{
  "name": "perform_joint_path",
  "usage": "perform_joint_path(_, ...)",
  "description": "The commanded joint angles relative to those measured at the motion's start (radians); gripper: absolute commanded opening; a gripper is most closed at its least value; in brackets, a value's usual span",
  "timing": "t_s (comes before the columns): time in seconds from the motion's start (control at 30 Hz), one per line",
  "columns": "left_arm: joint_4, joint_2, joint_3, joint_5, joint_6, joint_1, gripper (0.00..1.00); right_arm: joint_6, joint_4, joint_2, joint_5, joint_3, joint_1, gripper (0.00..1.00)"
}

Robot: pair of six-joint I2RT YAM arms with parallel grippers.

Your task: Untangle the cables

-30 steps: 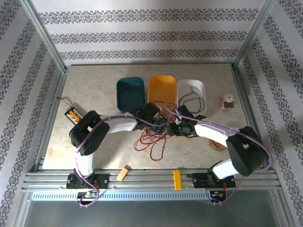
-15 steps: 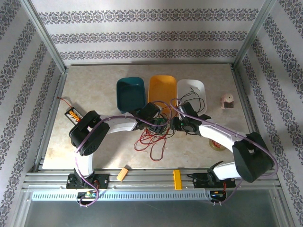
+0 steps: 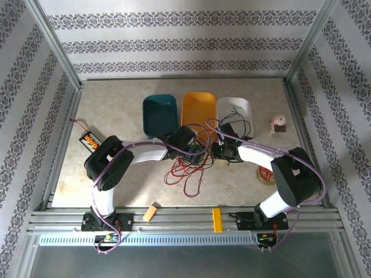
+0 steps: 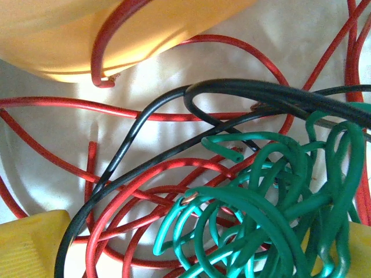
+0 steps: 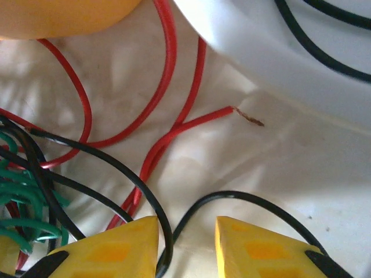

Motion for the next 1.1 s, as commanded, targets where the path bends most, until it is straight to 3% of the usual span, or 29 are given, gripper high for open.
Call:
perform_joint_path(0.0,-0.115,0.004,-0.040,-0.014,-0.001,0.017,0.99,0.024,0.029,0.030,-0.019,0.033,-0.004,0.30)
perform_joint_path(0.1,-0.116,0.005,-0.040,-0.014,-0.001,0.017,0.99,0.034,0.036,0.052,-0.031,0.045,0.002,0.26)
perform_joint_path(0.2,-0.117,0.004,-0.040,-0.017,-0.001,0.017,0.99,0.034,0.033,0.063,-0.030,0.055,0.008,0.15)
perform_joint_path(0.37,-0.116,-0.003,-0.047,-0.025,-0.004,0.017,0.99,0.050,0.010,-0.005,0.053,0.022,-0.002,0.05)
perform_joint_path(0.73,-0.120,0.007,-0.037,-0.020,-0.005,0.017,0.99,0.153,-0.077,-0.505,0.419,-0.166,-0.100,0.04)
perform_joint_path(1.07,-0.124,0.006,-0.039,-0.031,-0.011,0.017,0.99,0.071,-0.237,-0.856,0.643,-0.124,-0.265,0.01)
